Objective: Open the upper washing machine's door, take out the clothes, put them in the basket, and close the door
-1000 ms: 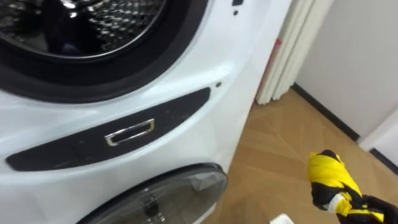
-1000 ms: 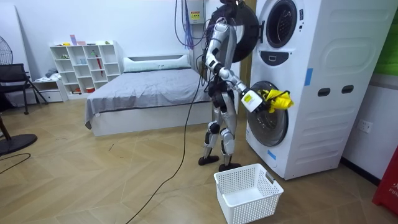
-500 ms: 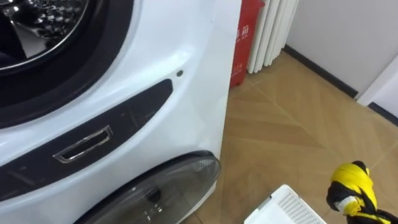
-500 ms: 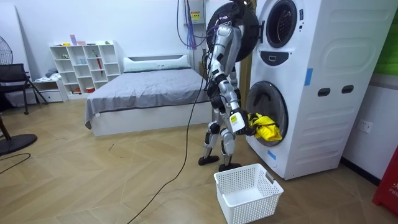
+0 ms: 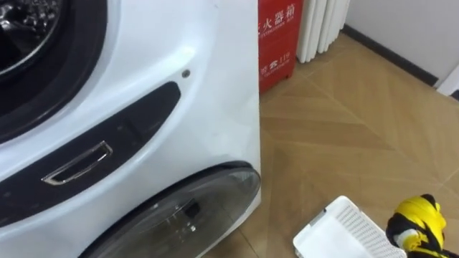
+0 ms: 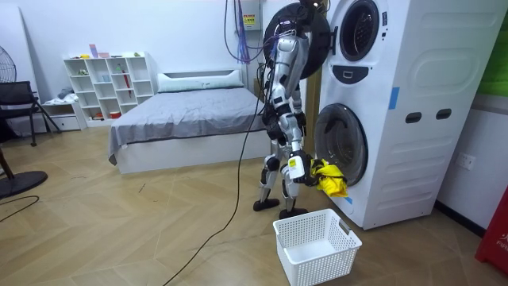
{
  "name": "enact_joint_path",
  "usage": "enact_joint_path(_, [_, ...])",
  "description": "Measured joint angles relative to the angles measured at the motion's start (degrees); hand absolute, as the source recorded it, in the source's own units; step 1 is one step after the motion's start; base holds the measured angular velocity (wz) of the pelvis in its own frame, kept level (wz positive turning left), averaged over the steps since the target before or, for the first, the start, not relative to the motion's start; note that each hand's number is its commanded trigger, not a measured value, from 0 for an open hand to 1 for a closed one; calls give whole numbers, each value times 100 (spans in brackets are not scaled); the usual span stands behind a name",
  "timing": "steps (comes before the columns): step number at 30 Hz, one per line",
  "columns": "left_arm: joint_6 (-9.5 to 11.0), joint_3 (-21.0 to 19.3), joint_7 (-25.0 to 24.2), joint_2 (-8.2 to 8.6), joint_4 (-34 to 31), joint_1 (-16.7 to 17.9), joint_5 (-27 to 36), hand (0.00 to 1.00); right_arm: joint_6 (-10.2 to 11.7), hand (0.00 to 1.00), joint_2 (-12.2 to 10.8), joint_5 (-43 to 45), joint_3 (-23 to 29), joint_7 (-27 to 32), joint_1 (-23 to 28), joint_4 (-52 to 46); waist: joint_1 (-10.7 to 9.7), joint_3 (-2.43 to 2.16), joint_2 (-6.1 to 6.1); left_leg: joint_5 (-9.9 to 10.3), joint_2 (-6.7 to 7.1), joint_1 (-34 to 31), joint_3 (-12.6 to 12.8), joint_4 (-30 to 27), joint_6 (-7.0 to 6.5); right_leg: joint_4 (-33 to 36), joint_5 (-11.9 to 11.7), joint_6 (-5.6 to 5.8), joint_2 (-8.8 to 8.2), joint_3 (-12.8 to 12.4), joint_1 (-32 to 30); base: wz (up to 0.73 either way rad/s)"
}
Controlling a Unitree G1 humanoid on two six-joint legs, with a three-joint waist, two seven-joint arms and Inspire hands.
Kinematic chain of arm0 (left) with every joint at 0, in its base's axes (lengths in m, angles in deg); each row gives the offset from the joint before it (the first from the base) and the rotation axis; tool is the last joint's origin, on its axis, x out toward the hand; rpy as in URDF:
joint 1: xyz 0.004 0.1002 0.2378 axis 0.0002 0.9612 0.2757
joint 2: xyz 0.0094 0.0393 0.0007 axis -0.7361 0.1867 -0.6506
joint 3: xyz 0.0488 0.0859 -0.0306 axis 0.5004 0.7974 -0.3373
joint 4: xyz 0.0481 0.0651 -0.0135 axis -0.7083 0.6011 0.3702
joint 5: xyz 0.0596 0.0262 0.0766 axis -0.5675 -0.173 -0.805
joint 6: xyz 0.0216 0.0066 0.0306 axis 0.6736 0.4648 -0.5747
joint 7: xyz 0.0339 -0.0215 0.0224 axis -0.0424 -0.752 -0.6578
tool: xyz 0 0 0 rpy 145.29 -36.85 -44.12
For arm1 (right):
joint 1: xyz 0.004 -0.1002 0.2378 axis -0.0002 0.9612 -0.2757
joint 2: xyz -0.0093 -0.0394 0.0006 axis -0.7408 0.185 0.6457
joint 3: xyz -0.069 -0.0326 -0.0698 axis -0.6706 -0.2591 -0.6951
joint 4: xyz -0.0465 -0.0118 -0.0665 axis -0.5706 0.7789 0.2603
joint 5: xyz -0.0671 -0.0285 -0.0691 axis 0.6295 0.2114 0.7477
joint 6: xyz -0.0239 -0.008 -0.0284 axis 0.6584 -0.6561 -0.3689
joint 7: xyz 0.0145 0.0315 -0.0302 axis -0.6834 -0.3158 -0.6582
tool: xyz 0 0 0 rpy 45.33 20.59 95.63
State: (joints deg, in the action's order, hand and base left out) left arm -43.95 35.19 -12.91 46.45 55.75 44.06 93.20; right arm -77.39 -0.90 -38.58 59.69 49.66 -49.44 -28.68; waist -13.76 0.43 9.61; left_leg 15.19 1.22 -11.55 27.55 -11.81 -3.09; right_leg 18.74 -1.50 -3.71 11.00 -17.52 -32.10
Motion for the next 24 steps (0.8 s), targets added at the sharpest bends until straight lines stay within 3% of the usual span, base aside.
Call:
enact_joint_path(2, [1, 25, -1, 16, 3, -15, 1, 0, 17, 59, 1, -8, -5, 78, -45, 73, 2, 0, 0, -13, 14, -35, 0, 8, 4, 16, -1, -1, -10, -8, -42, 0])
enact_joint_path(3, [8, 47, 0, 15, 7, -37, 3, 0, 37, 24, 3, -12, 0, 146, -66, 94, 2, -1, 3, -31, 26, -65, -6, 8, 1, 20, -5, -3, -14, -26, -64, 3])
enact_joint_path(4, [9, 51, -1, 15, 11, -52, 3, 0, 59, 0, 3, -8, 0, 184, -71, 101, 3, -1, 5, -40, 31, -78, -10, 8, -3, 17, -10, -4, -16, -35, -71, 5])
enact_joint_path(11, [129, 127, -28, 15, 115, -111, 3, 0, 351, 0, 2, -91, -129, 308, -86, 240, 19, -8, 46, -78, 69, -162, -281, 2, -82, -9, -106, -40, -59, 4, -71, 5])
enact_joint_path(24, [262, 225, -24, 18, 198, -106, 242, 0, 471, 0, -11, -546, -215, 305, 70, 445, 15, -20, 76, -99, 70, -178, -414, 11, -66, -22, -126, -82, -59, 67, -68, 2])
